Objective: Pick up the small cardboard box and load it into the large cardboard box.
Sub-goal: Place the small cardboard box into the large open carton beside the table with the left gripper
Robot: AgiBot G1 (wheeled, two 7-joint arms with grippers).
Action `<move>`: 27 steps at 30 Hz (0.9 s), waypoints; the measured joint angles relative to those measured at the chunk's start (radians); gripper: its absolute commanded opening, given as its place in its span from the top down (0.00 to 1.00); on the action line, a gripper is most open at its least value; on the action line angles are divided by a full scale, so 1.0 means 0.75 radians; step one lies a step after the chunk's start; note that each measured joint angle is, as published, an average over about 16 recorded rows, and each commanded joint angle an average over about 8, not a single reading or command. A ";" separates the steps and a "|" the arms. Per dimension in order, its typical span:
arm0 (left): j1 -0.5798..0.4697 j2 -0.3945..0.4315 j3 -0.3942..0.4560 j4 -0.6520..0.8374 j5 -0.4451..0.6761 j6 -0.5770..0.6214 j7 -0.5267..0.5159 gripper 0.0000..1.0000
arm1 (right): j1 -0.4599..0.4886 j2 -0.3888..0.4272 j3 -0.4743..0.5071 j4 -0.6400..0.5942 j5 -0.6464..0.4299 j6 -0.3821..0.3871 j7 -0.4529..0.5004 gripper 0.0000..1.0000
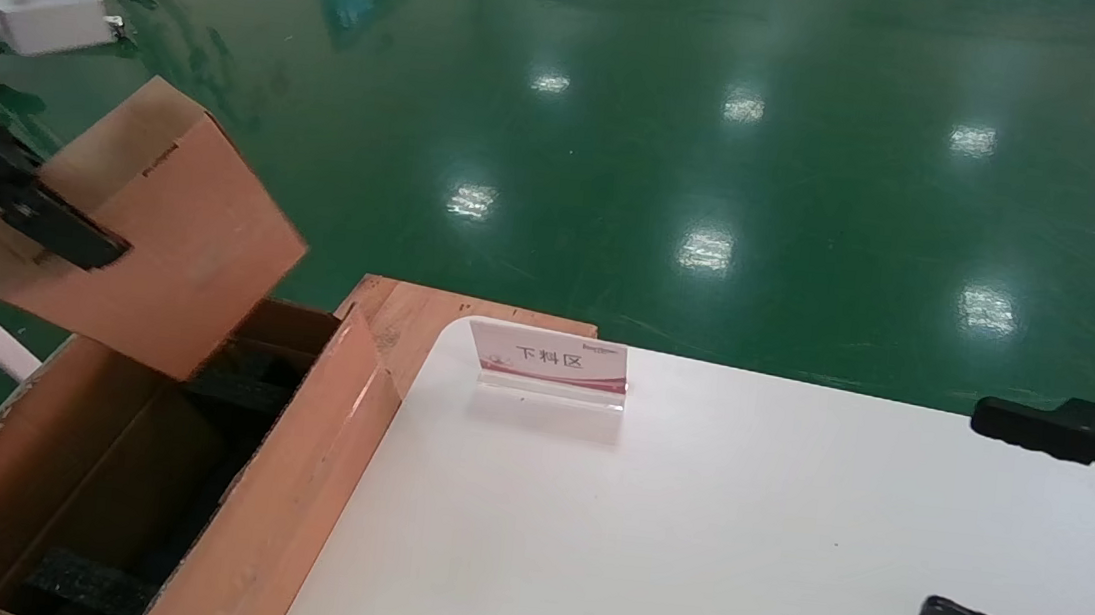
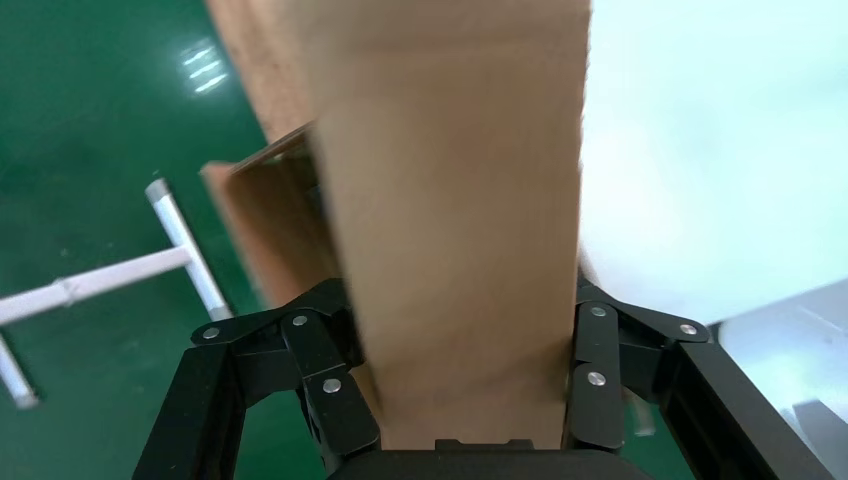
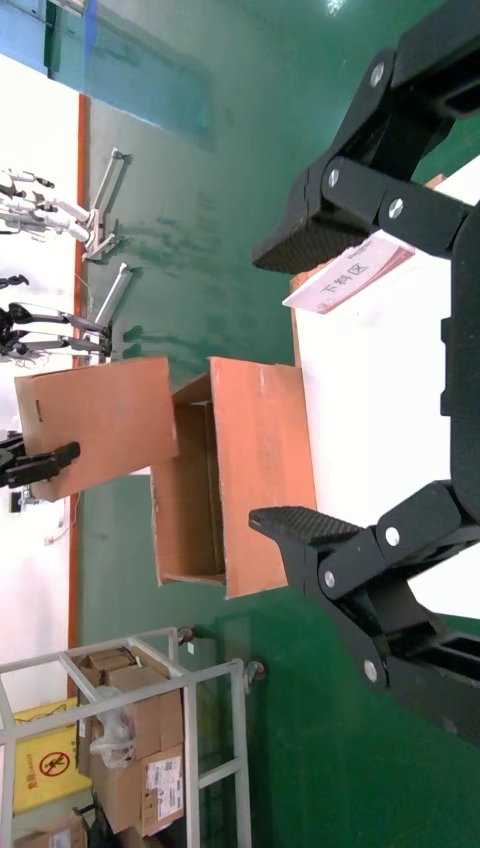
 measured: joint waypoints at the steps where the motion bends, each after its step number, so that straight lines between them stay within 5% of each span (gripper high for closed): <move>1: -0.003 -0.002 0.016 0.014 -0.003 0.001 0.007 1.00 | 0.000 0.000 0.000 0.000 0.000 0.000 0.000 0.00; 18: -0.003 0.046 0.475 0.223 -0.133 0.000 0.095 1.00 | 0.000 0.001 -0.001 0.000 0.001 0.001 -0.001 0.00; 27: 0.035 0.011 0.599 0.349 -0.224 -0.022 0.174 1.00 | 0.000 0.001 -0.002 0.000 0.001 0.001 -0.001 0.00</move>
